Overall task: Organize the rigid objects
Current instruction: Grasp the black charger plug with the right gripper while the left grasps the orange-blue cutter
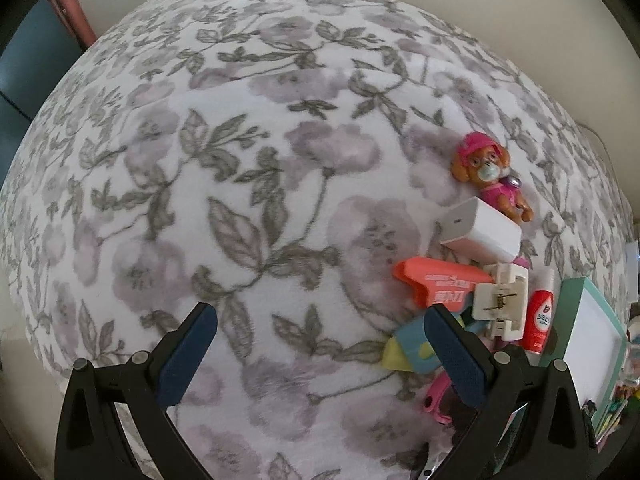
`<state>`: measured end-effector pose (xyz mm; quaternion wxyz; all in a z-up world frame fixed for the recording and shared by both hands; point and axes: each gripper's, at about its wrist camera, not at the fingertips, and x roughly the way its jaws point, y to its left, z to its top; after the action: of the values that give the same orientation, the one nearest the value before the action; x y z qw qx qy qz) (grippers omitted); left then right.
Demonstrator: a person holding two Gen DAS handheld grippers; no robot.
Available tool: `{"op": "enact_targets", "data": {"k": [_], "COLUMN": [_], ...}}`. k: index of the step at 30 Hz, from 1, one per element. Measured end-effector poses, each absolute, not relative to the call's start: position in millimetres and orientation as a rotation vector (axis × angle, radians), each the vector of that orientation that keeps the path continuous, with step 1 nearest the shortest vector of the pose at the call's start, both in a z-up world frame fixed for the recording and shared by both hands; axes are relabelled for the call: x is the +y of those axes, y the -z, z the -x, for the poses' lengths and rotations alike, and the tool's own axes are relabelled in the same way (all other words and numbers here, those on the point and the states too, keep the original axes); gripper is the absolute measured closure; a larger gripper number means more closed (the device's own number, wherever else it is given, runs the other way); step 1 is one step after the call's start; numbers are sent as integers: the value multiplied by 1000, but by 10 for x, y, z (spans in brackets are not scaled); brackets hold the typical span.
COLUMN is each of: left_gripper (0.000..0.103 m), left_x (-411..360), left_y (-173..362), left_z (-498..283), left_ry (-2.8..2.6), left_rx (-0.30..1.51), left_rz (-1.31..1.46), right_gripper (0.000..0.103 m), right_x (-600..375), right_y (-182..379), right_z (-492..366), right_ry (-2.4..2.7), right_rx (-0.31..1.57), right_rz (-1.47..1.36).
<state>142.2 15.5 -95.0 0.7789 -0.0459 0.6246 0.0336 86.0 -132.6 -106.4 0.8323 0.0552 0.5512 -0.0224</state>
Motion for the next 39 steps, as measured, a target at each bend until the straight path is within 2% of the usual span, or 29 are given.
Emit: {"op": "enact_targets", "data": {"k": [4,6,8,17,28,39], "left_gripper": [0,0,0,0,0,0], "left_x": [33,-18,-40,-169,-554,-1116], "left_y": [997,1027,1059,1201,1248,1171], "left_z": [-1436,-1445,-1444,-1452,-1495,-1443], "left_ry": [-39,-27,-20,33,65,179], "left_rx": [1363,1372,1383,1422,1399,1335], "left_rz": [76,80,86,101,-11,-313], "right_gripper": [37,38,44,57,61,63], "right_x": [-1326,-1347,-1380,-1637,-1995,-2145], "right_y": [1055,1052,1045,1005,889,892], "right_z": [-871,-868,-864,-823,-747,-714], "right_ry": [8,4,7,-22,18,26], "right_rx": [1171,1168,1162,1148,1105,1096], "right_rz": [-159,-180,-205,-377,-482,-554]}}
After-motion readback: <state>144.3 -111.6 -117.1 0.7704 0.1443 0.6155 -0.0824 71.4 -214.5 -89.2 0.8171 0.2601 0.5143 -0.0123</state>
